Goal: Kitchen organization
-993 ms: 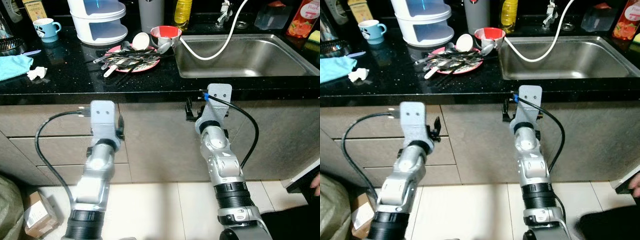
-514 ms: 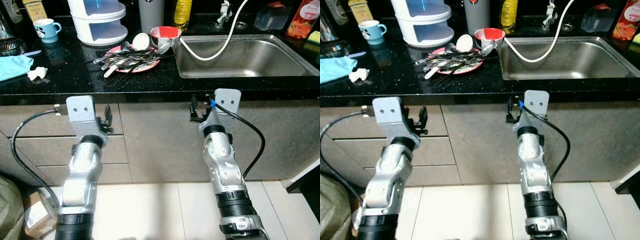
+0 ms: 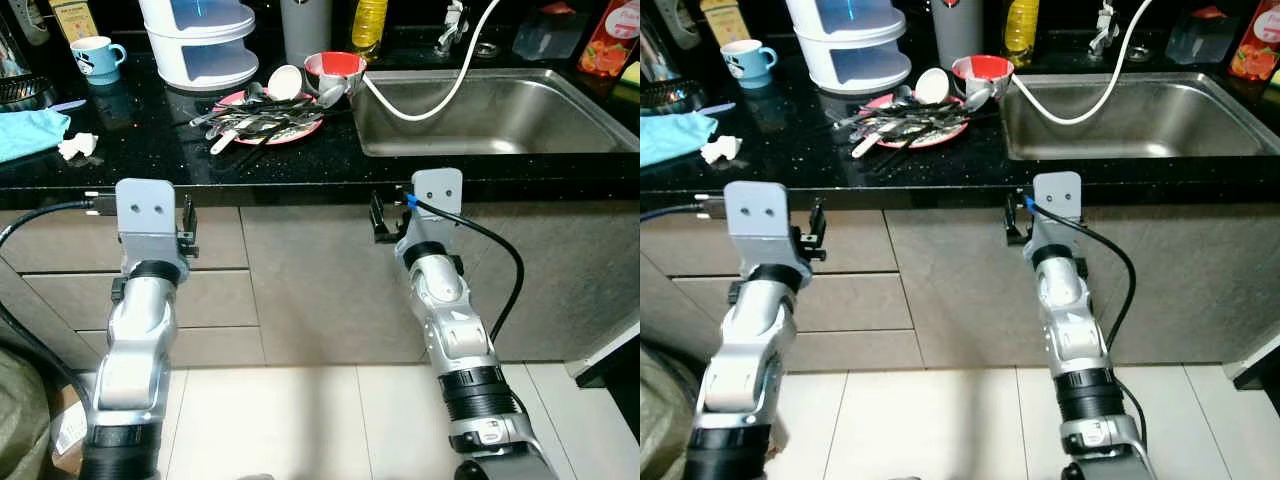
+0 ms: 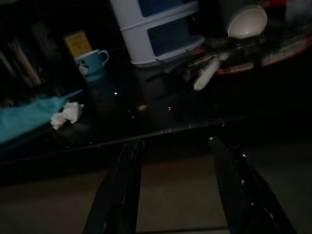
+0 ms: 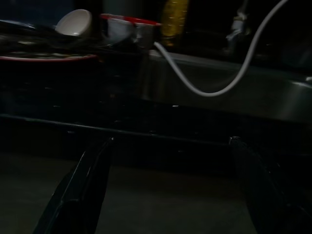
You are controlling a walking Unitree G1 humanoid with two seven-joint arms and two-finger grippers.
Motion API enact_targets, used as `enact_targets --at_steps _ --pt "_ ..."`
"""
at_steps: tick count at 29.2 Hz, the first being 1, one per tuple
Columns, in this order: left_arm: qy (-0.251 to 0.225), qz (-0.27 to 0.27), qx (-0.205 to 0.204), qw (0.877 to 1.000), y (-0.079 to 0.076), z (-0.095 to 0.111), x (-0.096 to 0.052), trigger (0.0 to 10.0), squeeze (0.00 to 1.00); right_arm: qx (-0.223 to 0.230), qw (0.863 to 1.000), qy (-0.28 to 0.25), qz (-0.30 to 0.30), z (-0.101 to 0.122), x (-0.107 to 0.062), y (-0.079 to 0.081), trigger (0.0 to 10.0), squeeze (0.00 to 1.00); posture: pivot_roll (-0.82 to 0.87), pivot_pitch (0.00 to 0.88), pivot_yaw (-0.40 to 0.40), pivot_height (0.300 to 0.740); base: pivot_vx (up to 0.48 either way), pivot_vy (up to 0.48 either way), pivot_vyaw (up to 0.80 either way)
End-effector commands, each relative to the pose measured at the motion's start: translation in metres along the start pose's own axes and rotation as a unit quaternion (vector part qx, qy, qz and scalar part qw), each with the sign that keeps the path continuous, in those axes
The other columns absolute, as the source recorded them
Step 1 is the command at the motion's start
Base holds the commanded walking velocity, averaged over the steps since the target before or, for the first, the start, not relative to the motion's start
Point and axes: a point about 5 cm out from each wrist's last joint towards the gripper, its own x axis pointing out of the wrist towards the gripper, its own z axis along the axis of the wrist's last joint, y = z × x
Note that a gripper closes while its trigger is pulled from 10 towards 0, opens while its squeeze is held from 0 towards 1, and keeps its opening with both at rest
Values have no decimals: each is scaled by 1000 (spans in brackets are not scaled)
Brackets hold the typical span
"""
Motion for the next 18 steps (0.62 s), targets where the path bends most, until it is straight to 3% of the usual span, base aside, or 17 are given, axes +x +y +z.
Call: enact_targets --at_steps 1,2,4,6,9,14,18 --pt "29 -41 11 999 -10 -14 -12 10000 0 34 999 -6 23 4 0 1 10000 0 141 0 56 740 0 0 0" --pt "29 -41 11 999 -10 -14 -12 10000 0 34 999 -6 23 4 0 1 10000 0 141 0 56 740 0 0 0" --pt "52 -51 -29 997 -16 -18 -21 10000 0 6 1000 -9 5 5 0 -3 10000 0 142 0 62 740 0 0 0" --pt "58 -47 -27 997 -18 -18 -26 10000 0 -6 1000 -13 -2 6 0 -6 10000 0 143 0 62 740 0 0 0" --pt "46 -49 6 998 -20 -19 -29 10000 0 6 1000 -25 -1 9 1 -9 10000 0 146 0 61 740 0 0 0" --pt "23 -17 19 999 -15 -13 -24 10000 0 52 998 -41 -24 15 5 -18 10000 0 140 0 68 740 0 0 0" --pt "8 -26 9 1000 -13 -4 -18 10000 0 71 996 -46 -33 18 5 -20 10000 0 140 0 74 740 0 0 0"
